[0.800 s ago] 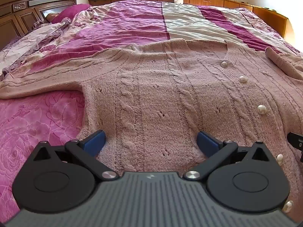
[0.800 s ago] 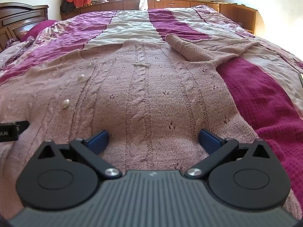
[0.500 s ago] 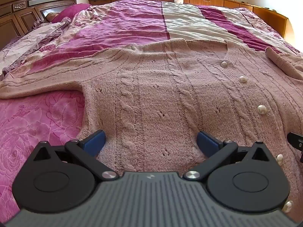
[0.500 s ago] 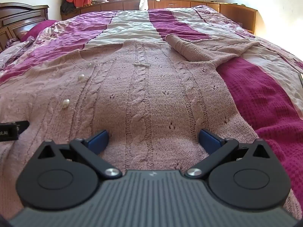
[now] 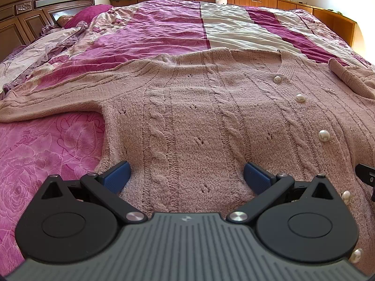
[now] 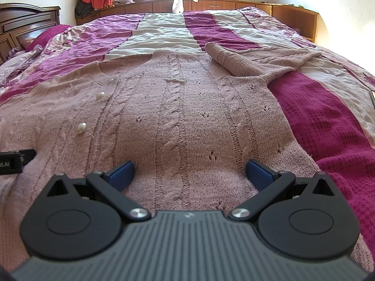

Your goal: Fold small clothes

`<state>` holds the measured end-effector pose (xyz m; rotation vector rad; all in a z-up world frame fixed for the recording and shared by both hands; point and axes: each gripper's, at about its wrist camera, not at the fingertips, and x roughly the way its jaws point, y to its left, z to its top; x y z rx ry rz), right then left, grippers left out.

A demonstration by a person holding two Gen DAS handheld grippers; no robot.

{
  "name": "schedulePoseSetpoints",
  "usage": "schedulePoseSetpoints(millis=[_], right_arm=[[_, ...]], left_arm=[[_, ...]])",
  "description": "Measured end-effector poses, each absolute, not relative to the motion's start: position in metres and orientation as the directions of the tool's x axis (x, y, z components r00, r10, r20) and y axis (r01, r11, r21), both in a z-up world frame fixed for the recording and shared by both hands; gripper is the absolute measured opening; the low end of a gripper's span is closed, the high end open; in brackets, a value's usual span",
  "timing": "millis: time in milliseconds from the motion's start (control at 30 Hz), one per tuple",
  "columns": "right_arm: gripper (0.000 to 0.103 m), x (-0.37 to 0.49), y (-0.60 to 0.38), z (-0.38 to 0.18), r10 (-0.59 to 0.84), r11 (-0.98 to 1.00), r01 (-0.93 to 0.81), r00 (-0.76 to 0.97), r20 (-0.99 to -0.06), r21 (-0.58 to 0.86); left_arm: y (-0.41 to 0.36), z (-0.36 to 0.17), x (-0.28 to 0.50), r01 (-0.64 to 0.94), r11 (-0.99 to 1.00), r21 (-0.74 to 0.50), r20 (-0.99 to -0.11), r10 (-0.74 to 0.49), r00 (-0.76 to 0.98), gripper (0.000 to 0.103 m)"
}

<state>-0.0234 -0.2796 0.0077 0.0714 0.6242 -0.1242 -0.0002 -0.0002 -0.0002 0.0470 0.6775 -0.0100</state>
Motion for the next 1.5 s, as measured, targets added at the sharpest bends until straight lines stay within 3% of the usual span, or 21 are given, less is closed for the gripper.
schedulePoseSetpoints(millis=[1500], right_arm=[[0.103,-0.0234,-0.2787,0.0086,-0.095,0.990,0.138,0.803,-0.589,0.029]], left_arm=[[0.0013,0.0029,-0.0010,0.024,0.999,0.045,-0.632,0.010,0.775,0.103]])
